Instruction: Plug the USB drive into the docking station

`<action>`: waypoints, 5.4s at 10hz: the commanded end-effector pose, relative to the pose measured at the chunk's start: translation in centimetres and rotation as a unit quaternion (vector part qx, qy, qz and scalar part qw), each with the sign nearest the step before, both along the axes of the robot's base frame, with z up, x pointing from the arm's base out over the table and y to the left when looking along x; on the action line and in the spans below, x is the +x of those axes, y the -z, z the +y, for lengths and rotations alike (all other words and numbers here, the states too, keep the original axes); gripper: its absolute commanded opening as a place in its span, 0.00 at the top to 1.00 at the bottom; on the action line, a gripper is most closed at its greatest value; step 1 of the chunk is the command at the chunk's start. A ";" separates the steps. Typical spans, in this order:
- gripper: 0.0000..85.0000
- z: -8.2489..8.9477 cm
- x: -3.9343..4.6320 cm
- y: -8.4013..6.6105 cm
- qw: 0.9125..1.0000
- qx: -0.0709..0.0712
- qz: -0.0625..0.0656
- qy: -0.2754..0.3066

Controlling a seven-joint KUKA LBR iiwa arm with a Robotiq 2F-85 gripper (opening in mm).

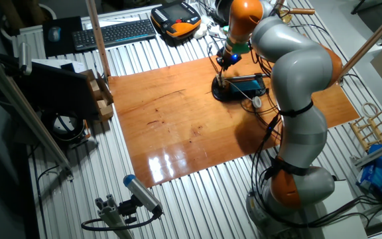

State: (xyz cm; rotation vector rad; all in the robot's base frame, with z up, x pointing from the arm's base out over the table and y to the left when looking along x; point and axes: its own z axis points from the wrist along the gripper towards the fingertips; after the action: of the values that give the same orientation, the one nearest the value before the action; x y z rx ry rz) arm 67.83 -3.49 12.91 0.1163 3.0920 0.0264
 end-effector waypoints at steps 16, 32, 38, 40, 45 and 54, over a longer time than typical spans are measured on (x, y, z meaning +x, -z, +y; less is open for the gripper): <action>1.00 0.5 -1.75 3.0 0.998 0.003 -0.050 0.039; 1.00 0.3 -2.20 4.9 0.998 0.008 -0.051 0.041; 1.00 0.2 -2.25 5.1 0.998 0.007 -0.054 0.038; 1.00 0.2 -2.24 5.2 0.998 0.008 -0.055 0.038; 1.00 0.2 -2.25 5.2 0.998 0.009 -0.055 0.037; 1.00 0.1 -2.28 5.4 0.998 0.008 -0.055 0.038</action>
State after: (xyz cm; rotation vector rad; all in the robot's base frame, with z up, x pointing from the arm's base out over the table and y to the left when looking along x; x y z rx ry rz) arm 65.57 -3.35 7.57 0.2257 2.9744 0.0532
